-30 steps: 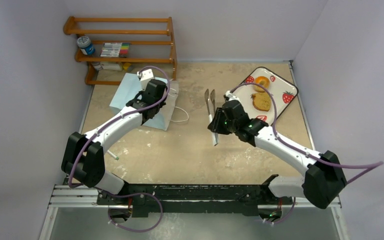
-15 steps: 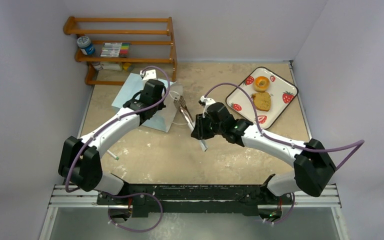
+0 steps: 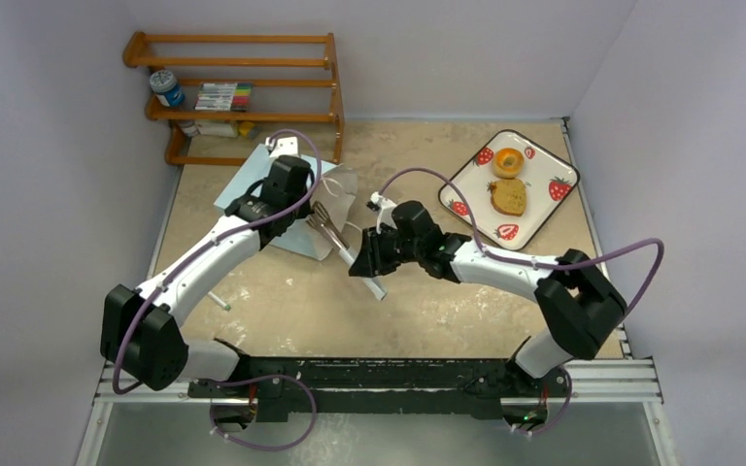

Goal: Take the fake bread out of the paper bag
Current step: Take out the fake bread from the paper bag.

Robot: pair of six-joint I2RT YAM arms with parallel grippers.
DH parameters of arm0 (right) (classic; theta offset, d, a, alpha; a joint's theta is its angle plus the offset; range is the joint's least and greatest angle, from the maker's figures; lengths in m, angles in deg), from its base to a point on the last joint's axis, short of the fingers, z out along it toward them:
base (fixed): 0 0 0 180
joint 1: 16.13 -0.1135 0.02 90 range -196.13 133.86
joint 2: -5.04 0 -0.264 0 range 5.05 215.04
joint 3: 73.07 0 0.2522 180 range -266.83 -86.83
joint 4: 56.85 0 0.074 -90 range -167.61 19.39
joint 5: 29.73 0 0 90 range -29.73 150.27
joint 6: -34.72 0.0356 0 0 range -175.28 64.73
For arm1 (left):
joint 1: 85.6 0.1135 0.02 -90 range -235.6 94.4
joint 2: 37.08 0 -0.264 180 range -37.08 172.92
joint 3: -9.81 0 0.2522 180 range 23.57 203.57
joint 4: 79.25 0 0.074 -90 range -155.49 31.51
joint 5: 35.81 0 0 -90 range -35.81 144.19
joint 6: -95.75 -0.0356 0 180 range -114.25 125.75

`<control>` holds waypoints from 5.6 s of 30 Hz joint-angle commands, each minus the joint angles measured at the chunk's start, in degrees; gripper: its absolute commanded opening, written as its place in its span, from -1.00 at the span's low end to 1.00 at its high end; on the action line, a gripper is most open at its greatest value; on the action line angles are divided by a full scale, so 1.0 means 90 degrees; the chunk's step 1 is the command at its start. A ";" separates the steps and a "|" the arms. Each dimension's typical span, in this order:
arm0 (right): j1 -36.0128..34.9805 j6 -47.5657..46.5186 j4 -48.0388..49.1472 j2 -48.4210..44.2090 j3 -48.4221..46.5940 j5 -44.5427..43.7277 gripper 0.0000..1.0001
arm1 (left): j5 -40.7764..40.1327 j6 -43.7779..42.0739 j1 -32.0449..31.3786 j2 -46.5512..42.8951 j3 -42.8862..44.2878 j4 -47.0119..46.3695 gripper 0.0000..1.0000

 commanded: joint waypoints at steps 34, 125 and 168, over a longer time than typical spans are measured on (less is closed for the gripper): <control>0.0937 0.4774 0.6946 0.2559 0.0783 0.3663 -0.28 | 0.0241 -0.0206 0.0038 -0.0481 0.0386 0.0358 -1.00; 0.1450 0.4137 0.6118 0.3581 -0.0447 0.3040 -0.14 | 0.0775 -0.0022 0.0038 -0.0811 0.0278 0.0488 -1.00; 0.1458 0.2303 0.2577 0.0246 0.0480 0.1576 -1.00 | -0.0999 0.0863 0.0029 -0.0510 -0.0037 -0.0302 -1.00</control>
